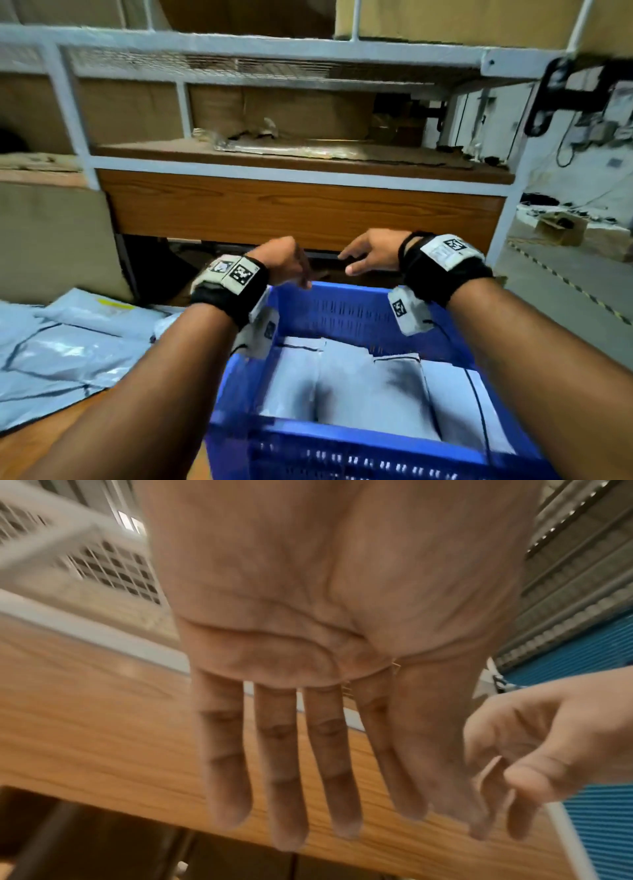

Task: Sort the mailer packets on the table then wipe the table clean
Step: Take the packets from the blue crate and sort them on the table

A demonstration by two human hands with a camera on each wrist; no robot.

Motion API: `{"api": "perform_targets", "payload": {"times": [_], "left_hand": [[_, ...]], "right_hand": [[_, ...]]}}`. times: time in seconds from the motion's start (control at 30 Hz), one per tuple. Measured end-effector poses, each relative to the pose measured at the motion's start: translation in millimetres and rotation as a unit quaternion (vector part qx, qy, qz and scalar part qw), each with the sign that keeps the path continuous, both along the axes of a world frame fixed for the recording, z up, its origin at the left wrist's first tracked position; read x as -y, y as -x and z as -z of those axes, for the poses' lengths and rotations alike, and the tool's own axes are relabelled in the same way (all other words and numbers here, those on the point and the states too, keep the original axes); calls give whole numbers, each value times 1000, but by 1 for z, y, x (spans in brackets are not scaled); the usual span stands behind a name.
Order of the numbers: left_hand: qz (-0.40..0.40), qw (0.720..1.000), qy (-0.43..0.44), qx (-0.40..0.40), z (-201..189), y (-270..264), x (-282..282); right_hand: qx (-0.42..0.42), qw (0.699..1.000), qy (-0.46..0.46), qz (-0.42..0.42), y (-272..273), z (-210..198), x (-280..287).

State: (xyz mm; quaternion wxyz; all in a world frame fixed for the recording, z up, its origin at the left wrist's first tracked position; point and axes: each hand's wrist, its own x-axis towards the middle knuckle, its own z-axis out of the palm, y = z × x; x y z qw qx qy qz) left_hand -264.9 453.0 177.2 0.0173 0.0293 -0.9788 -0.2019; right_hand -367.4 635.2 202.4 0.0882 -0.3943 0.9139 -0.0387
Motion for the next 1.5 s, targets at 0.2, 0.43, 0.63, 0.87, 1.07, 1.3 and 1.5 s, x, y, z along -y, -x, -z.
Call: {"api": "perform_targets", "payload": {"times": [0.2,0.43,0.63,0.87,1.07,1.3,1.5], "left_hand": [[-155,986,-24,-49,16,-76,105],[-222,973,-49,44,105,-148,223],[-241,967,-5,77,166,-195,304],[-153,971,129,130,214,-195,355],[-101,963,208,135,232,-180,378],[-77,961,226,142,236,-156,389],[-58,954,275,106,240,-153,402]], "right_hand": [[-22,998,17,-63,-42,-11,83],[-10,990,-7,-141,-105,17,211],[15,992,-40,-118,-138,70,314],[57,987,-151,-1,-139,182,365],[89,982,-117,115,-137,245,377],[4,975,39,219,-141,268,409],[-34,973,2,230,-125,274,421]]}}
